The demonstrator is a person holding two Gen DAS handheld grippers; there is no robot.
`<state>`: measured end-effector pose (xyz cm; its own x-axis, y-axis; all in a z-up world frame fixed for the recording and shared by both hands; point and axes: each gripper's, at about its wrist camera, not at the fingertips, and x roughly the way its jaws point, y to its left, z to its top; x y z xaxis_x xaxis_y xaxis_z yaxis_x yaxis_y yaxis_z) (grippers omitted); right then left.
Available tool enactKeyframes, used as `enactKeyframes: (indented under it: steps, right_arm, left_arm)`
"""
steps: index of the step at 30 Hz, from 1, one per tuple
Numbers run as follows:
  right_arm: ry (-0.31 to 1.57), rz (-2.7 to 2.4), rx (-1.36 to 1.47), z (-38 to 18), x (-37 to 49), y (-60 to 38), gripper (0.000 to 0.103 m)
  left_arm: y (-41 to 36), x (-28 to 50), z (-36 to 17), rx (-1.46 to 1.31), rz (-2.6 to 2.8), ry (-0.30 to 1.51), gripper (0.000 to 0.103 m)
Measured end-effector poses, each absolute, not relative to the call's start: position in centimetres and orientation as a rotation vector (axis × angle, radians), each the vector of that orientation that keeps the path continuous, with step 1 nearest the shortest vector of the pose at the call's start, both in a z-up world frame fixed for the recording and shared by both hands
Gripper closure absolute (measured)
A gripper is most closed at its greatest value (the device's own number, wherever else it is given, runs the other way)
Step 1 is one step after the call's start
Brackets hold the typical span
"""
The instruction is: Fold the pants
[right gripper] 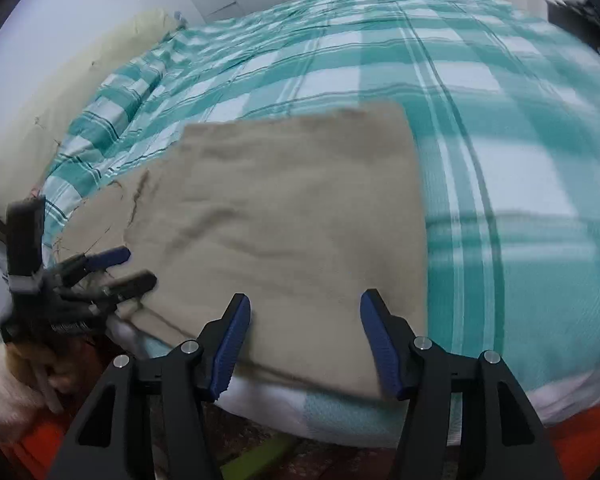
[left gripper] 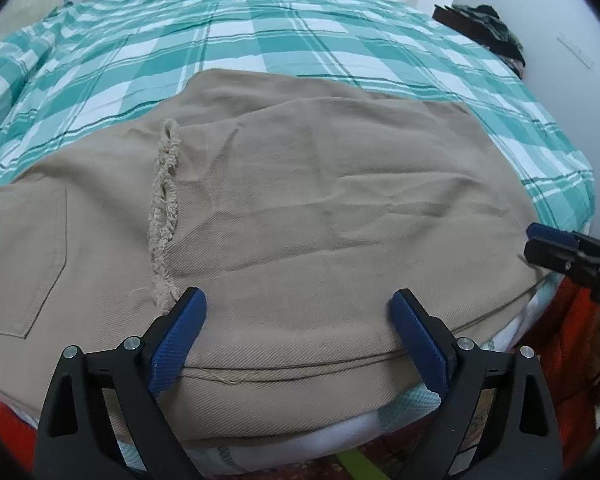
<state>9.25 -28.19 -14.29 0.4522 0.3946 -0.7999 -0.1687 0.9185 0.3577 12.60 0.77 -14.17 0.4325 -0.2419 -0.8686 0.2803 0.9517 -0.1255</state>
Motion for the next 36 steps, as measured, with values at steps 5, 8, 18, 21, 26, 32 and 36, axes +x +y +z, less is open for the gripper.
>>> enactKeyframes:
  steps: [5,8,18,21,26,32,36]
  right_arm:
    - [1.058,0.357,0.203,-14.0,9.9,-27.1,0.032]
    - [1.043,0.333,0.079,-14.0,9.2,-25.5,0.028]
    - [1.039,0.327,0.046,-14.1,8.7,-25.5,0.026]
    - [1.04,0.327,0.047,-14.1,8.7,-25.4,0.025]
    - [1.04,0.326,0.045,-14.1,8.7,-25.4,0.025]
    - [1.041,0.327,0.045,-14.0,8.7,-25.4,0.025]
    - [1.041,0.329,0.044,-14.0,8.6,-25.4,0.025]
  left_arm:
    - [0.9,12.6,-14.0,0.038,-0.331,1.081,0.009]
    - [0.9,12.4,-14.0,0.041,-0.329,1.08,0.009]
    - [0.8,12.5,-14.0,0.043,-0.326,1.08,0.009]
    - [0.8,12.5,-14.0,0.043,-0.326,1.081,0.009]
    - [0.8,12.5,-14.0,0.044,-0.325,1.084,0.009]
    - [0.9,12.6,-14.0,0.046,-0.321,1.082,0.009]
    - [0.9,12.5,-13.9,0.048,-0.309,1.088,0.009]
